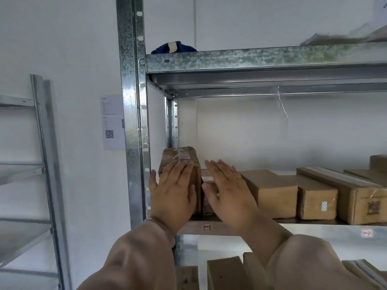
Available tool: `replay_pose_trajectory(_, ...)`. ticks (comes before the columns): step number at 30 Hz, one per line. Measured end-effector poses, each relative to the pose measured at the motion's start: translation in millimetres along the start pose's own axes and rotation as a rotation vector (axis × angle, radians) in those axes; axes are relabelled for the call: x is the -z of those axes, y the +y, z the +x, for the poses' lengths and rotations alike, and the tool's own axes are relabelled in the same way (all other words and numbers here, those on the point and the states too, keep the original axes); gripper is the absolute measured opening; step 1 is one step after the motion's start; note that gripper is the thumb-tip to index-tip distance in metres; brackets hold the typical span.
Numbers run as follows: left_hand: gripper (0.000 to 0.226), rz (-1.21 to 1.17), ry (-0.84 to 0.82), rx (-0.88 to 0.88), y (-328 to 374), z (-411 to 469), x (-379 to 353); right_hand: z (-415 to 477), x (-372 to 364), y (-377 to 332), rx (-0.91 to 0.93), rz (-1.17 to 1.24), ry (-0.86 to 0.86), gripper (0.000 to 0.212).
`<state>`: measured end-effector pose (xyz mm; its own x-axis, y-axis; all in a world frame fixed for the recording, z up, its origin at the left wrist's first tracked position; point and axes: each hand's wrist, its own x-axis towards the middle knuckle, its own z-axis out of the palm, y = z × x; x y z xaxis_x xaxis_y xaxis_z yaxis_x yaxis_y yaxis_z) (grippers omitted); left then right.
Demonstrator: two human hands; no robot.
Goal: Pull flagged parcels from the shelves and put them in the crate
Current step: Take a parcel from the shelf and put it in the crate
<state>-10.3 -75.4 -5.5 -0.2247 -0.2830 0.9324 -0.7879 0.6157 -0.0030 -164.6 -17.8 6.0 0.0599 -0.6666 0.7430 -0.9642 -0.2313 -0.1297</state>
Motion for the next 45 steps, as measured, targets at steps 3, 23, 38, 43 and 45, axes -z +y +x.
replay_pose_trajectory(3,0.041,-0.182,0.033,-0.002,1.6,1.1,7.3,13.1,2.6,-6.7,-0.088,0.064,-0.064,0.058)
replay_pose_trajectory(23,0.07,-0.521,0.091,0.44,36.2,-41.2,53.6,-75.3,-16.0,-33.2,-0.116,0.94,0.119,0.049)
replay_pose_trajectory(38,0.075,-1.082,0.098,0.669,30.6,-55.2,93.9,-76.0,17.1,-28.7,-0.122,0.907,0.25,0.047)
replay_pose_trajectory(43,0.066,-1.47,-0.073,0.833,32.5,-82.1,86.3,-81.3,28.7,-2.9,-0.318,1.304,-0.049,0.044)
replay_pose_trajectory(45,0.065,-1.577,-0.122,0.908,38.4,-95.5,78.8,-93.5,26.1,2.6,-0.331,1.381,-0.155,0.05)
